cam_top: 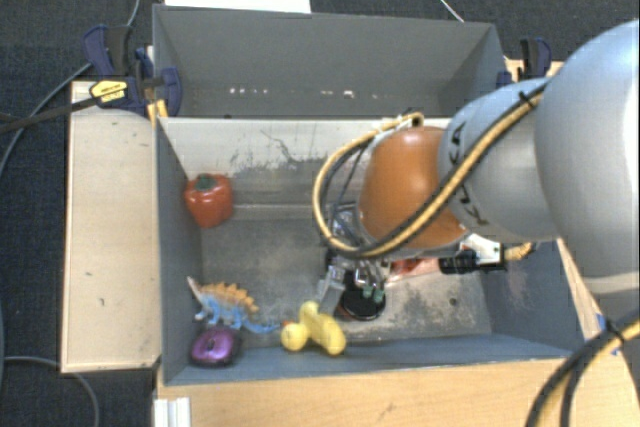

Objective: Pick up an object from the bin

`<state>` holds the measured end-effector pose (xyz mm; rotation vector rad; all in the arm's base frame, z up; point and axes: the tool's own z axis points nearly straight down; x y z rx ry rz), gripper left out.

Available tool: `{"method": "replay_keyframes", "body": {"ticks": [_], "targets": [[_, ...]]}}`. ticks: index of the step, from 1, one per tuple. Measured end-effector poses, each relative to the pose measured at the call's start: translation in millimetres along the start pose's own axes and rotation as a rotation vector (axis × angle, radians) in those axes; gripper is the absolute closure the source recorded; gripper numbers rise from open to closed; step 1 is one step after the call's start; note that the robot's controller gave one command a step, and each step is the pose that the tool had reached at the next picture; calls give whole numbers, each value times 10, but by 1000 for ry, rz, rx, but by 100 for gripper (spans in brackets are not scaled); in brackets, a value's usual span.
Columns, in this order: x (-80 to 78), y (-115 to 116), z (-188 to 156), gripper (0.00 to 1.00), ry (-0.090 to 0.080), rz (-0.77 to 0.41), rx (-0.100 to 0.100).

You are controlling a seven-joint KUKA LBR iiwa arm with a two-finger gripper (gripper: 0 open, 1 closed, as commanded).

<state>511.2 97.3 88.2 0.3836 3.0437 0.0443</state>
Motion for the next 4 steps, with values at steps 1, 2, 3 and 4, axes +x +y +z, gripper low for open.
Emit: {"method": "replay_keyframes", "body": {"ticks": [1,2,3,4], "targets": [[41,-195,36,0,9,-390,7],[-28,-1093,145,100,3,105,0],[-28,-1092,145,100,3,108,0],[-72,-1141,127,100,1,83,-2]]}}
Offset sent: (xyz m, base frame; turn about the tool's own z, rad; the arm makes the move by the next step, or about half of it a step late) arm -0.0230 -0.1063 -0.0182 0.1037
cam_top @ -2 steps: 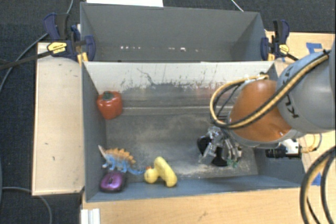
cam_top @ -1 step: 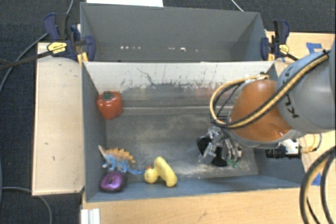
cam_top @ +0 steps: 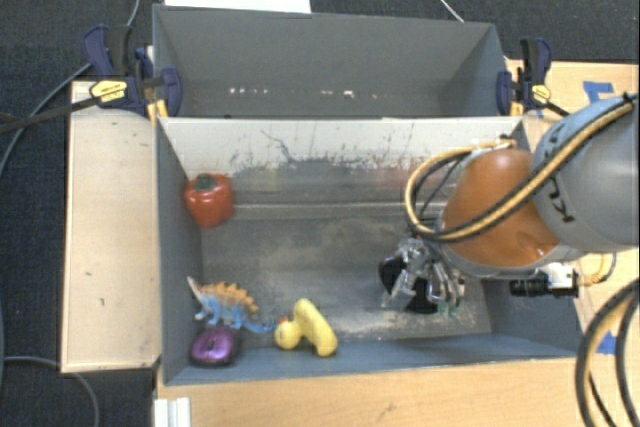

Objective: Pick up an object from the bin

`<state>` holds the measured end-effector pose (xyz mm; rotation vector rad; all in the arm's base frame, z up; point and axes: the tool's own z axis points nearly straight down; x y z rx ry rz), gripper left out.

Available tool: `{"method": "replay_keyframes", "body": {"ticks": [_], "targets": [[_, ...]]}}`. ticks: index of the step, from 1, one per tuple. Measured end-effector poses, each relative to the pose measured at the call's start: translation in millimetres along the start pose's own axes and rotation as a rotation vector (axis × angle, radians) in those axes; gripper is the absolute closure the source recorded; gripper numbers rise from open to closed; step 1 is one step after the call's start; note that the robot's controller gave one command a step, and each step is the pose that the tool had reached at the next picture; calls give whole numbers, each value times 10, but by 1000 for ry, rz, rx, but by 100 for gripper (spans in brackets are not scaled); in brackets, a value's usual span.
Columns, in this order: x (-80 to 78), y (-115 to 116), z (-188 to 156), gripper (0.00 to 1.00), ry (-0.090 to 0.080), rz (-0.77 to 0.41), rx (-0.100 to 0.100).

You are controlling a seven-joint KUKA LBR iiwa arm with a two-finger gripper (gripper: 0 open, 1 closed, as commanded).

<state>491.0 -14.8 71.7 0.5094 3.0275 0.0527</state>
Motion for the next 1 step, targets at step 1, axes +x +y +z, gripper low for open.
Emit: {"method": "replay_keyframes", "body": {"ticks": [1], "targets": [[75,-71,-18,100,4,17,-3]]}}
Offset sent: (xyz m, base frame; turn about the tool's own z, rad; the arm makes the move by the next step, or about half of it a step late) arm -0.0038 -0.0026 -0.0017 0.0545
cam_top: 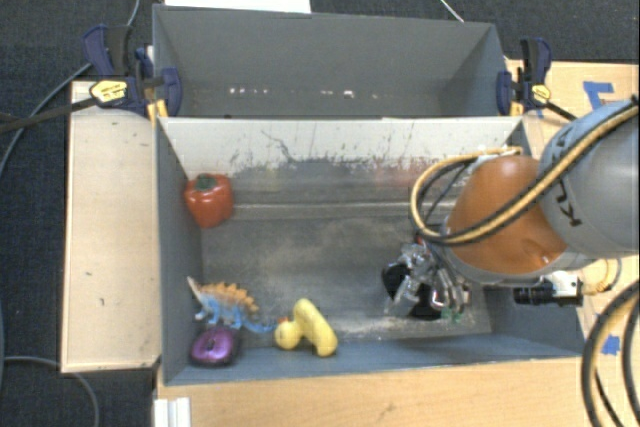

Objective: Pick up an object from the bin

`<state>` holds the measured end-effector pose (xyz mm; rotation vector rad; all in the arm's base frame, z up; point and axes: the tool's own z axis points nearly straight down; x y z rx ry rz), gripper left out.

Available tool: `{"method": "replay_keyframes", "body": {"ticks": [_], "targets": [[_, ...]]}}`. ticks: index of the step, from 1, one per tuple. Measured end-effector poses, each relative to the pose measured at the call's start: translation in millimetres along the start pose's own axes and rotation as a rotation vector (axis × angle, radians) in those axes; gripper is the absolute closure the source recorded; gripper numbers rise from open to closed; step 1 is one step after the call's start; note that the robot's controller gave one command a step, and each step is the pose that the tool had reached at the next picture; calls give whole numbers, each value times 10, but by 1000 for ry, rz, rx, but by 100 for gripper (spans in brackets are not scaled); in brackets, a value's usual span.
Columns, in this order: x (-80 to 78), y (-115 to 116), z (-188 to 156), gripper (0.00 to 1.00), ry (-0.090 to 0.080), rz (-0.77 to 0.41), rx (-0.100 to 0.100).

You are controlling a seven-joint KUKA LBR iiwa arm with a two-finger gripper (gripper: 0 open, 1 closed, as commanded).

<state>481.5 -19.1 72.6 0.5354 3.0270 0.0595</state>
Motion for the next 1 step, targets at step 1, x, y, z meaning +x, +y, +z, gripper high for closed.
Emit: {"method": "replay_keyframes", "body": {"ticks": [1], "targets": [[-42,49,34,100,-6,33,0]]}}
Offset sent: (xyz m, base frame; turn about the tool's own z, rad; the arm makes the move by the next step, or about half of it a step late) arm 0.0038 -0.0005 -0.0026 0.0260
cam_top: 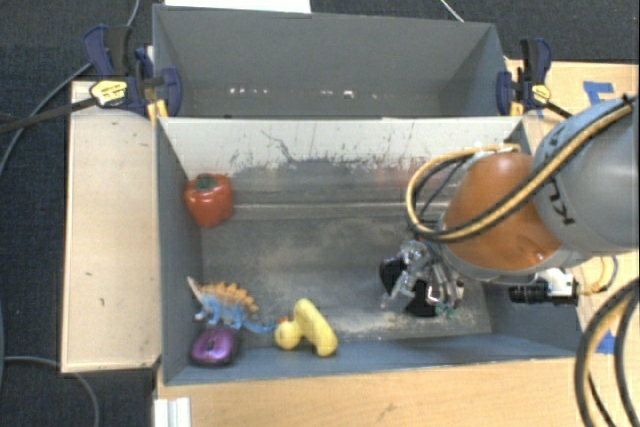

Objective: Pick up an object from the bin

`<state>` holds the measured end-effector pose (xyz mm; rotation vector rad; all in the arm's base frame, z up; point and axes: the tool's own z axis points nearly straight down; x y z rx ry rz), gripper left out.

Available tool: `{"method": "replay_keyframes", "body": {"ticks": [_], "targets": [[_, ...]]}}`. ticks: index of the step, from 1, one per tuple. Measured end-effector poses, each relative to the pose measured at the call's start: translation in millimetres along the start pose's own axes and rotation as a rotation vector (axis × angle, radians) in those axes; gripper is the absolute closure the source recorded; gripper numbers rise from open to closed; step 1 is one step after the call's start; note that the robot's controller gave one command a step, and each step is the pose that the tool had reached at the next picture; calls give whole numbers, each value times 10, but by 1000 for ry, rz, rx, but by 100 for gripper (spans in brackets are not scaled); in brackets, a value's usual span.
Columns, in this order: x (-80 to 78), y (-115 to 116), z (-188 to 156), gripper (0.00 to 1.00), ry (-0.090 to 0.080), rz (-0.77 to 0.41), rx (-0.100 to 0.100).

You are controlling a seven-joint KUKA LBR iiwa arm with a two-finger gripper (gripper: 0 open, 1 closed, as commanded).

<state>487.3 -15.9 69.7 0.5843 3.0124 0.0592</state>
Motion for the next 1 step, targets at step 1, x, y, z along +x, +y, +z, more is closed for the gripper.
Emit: {"method": "replay_keyframes", "body": {"ticks": [1], "targets": [[6,-23,-3,100,4,-8,-3]]}}
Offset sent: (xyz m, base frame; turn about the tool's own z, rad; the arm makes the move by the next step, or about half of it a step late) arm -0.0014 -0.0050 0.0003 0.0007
